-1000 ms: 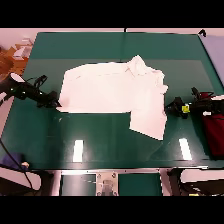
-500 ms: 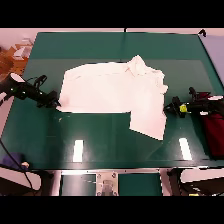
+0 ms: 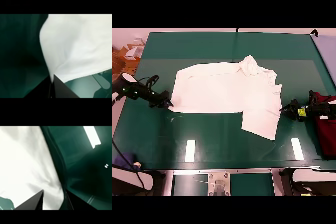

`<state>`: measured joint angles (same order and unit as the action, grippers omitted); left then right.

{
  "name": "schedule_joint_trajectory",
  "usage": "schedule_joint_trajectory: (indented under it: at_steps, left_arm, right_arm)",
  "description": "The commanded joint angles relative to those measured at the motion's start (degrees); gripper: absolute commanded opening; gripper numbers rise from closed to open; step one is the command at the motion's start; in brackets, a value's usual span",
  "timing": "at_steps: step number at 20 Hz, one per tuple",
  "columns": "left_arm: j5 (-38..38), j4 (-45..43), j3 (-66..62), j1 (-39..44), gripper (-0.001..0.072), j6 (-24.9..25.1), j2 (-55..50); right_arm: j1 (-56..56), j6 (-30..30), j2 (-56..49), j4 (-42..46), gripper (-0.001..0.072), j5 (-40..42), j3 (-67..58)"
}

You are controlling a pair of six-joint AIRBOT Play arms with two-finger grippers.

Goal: Fold the shirts.

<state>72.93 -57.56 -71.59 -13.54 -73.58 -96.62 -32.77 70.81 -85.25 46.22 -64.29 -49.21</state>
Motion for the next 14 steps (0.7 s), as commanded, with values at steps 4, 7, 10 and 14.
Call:
schedule_joint_trajectory:
  at_steps: [4,7,10,14]
  left_arm:
    - [-0.13,0.55,-0.07,-0.02,0.0022,0.22,0.02]
    - [-0.90,0.96,-0.07,-0.02,0.0022,0.17,0.00]
    - [-0.68,1.07,-0.07,-0.02,0.0022,0.13,0.00]
    - [0.13,1.09,-0.07,-0.02,0.0022,0.13,0.00]
  right_arm:
    - [-2.21,-0.81,-0.15,-0.26,0.0405,0.85,-0.66]
    - [-1.38,-4.39,-4.61,-5.38,0.0405,1.31,-0.94]
    - [-0.09,-7.08,-9.66,-10.25,0.0404,1.07,-1.60]
    - [1.62,-8.79,-10.67,-10.23,0.0351,0.59,-2.03]
